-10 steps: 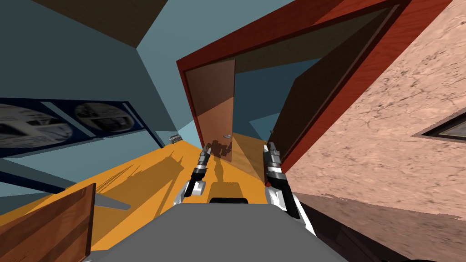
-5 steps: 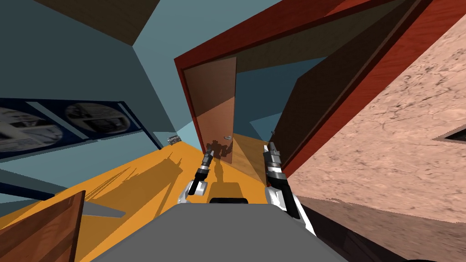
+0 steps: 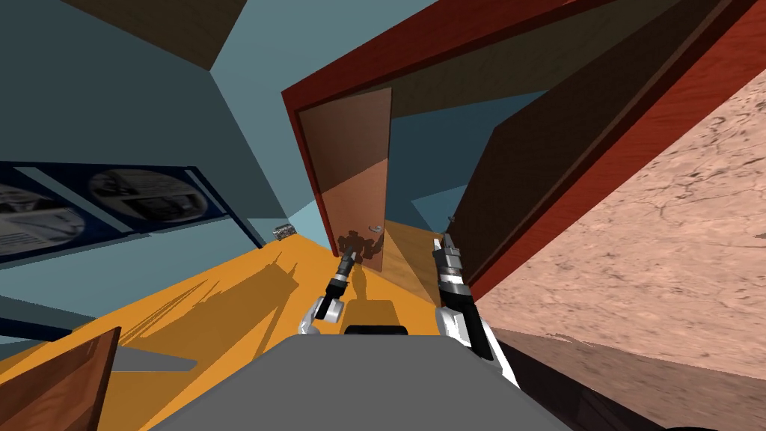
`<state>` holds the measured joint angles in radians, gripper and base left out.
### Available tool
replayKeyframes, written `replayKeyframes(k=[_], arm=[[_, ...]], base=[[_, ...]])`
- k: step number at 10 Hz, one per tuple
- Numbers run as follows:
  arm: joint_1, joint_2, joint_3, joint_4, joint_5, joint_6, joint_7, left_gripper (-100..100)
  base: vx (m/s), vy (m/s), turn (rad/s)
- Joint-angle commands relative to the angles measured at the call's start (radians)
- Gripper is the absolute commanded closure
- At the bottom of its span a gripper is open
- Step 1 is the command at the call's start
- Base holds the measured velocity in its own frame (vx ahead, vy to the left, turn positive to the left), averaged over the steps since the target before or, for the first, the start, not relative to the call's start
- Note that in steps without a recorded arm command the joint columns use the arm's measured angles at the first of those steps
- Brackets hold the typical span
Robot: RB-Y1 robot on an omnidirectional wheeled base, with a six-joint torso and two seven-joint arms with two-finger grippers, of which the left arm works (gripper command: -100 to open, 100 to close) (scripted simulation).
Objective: Push the door open
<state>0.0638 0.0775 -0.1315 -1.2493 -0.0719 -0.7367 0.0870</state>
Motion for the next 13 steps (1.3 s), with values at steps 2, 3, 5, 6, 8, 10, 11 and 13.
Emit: replayKeyframes(k=[2, 3, 5, 6, 8, 10, 11, 13], arm=[[-0.028, 0.000, -0.015, 0.081, -0.012, -0.008, 0.012, -100], [-0.040, -0.002, -0.020, 0.110, -0.016, -0.011, 0.017, -100], [-0.051, -0.003, -0.024, 0.140, -0.020, -0.014, 0.021, -100], [-0.063, -0.004, -0.029, 0.170, -0.024, -0.018, 0.025, -100], [-0.085, -0.007, -0.039, 0.228, -0.032, -0.024, 0.033, -100], [-0.116, -0.013, -0.053, 0.309, -0.043, -0.034, 0.044, -100], [-0.126, -0.015, -0.057, 0.336, -0.046, -0.037, 0.048, -100], [-0.144, -0.020, -0.065, 0.383, -0.053, -0.042, 0.054, -100]], base=[[0.099, 0.047, -0.013], [0.110, 0.047, -0.011], [0.061, 0.030, -0.004], [0.073, 0.036, -0.013], [0.084, 0.041, -0.013], [0.145, 0.070, -0.018], [0.122, 0.063, -0.008], [0.103, 0.030, -0.010]])
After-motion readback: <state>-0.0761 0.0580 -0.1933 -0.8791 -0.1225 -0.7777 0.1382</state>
